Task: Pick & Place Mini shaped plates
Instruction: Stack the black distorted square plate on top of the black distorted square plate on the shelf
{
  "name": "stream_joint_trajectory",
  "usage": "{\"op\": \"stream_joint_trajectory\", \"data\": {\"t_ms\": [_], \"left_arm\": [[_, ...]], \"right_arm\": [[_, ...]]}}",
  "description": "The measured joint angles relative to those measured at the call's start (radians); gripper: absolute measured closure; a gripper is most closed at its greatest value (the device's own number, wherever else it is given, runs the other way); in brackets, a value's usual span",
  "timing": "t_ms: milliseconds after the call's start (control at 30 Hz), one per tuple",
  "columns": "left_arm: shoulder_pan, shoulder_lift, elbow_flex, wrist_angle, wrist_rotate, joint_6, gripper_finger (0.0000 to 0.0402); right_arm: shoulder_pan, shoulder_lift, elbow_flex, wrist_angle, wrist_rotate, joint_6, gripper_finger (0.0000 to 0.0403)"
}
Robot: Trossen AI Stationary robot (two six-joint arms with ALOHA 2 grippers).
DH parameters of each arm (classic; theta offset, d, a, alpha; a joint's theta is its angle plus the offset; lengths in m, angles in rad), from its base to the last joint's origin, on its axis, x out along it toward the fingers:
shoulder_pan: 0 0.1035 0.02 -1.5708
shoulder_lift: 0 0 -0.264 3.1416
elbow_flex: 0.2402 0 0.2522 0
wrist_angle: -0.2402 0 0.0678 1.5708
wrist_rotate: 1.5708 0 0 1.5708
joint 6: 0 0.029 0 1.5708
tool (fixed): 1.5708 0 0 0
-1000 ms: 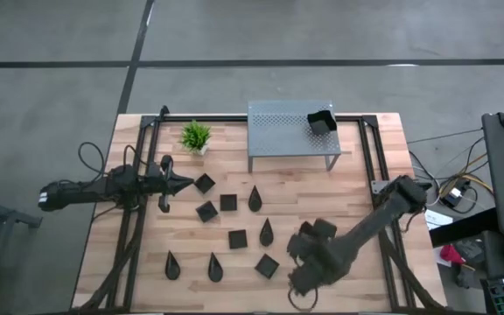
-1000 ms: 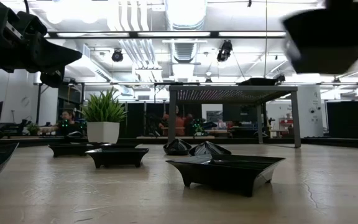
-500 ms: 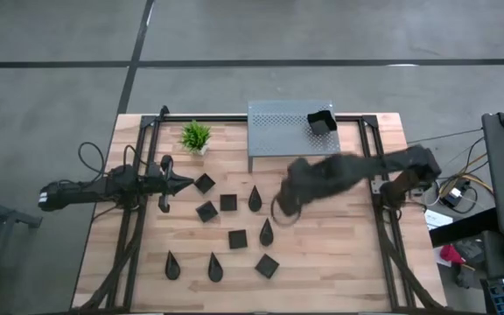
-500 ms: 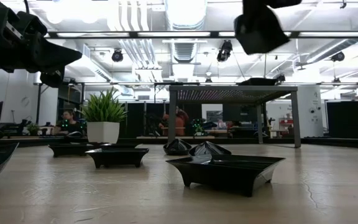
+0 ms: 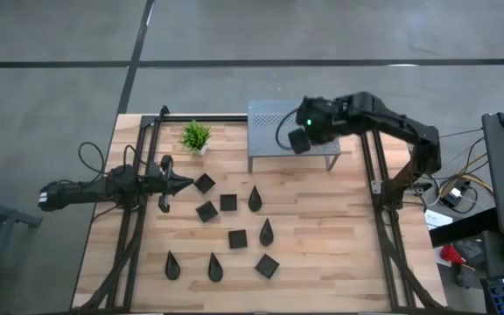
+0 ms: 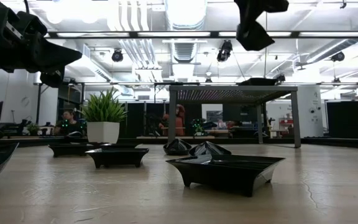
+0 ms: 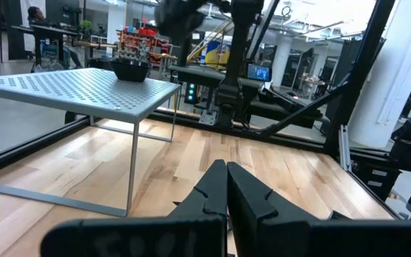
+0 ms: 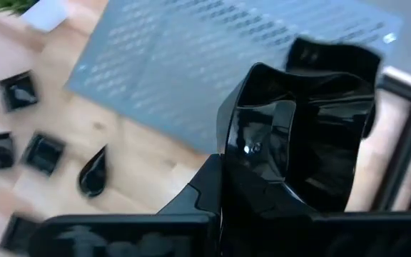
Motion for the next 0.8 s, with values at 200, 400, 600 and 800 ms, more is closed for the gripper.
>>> {"op": "stream_joint_trajectory", "data": {"t_ms": [200, 400, 600, 800], "left_arm": [[0.0, 0.0, 0.0, 0.0, 0.0, 0.0, 0.0396], [0.0, 0.0, 0.0, 0.0, 0.0, 0.0, 0.0396], [0.001, 0.0, 0.0, 0.0, 0.0, 0.0, 0.0396], [0.0, 0.0, 0.0, 0.0, 0.0, 0.0, 0.0396]], "right_arm": [[-0.134, 0.003, -0.012, 0.004, 0.0, -0.102, 0.0394], [-0.216, 0.064, -0.015, 0.006, 0.0, -0.195, 0.0394], [-0.231, 0.126, -0.016, -0.009, -0.001, -0.205, 0.0394], [-0.238, 0.162, -0.016, -0.008, -0.001, -0.209, 0.0394]]}}
